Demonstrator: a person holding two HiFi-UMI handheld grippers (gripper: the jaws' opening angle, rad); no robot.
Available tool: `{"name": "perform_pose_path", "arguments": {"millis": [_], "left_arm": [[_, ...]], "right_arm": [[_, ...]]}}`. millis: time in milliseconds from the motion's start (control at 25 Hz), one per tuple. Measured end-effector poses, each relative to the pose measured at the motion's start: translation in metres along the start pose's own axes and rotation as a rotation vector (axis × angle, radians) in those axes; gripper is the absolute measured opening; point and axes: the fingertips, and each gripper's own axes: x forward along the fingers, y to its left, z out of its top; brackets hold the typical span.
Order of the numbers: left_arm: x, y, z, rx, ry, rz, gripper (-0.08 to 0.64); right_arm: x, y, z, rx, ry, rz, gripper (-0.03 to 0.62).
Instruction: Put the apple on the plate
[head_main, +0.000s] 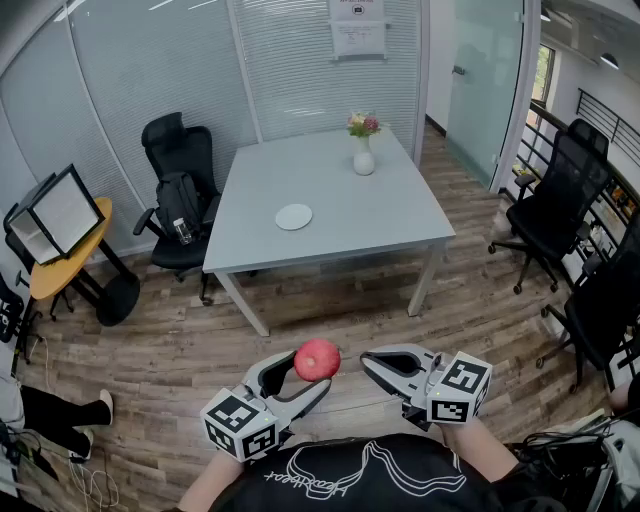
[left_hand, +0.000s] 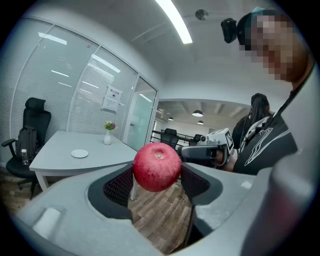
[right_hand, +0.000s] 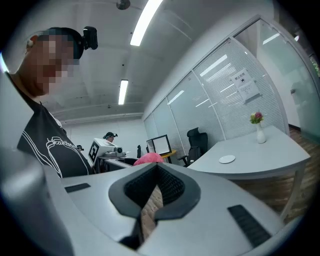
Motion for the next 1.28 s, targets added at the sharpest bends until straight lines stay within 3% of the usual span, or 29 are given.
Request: {"name": "perform_pose_path", "arguments": {"millis": [800, 1040, 1280], "left_arm": [[0.026, 0.010, 0.000, 0.003, 0.020, -0.013, 0.308], [0.039, 0.038, 0.002, -0.015, 0.025, -0.018, 0.307], [0.059, 0.092, 0.004, -0.048, 0.044, -0.018, 0.308]], "right_arm": [[-0.002, -0.026, -0.006, 0.049, -0.010, -0.004, 0.009], [0.017, -0.049, -0.005, 0.055, 0.002, -0.011, 0.009], [0.054, -0.095, -0.004, 0.095, 0.017, -0.025, 0.009]]}}
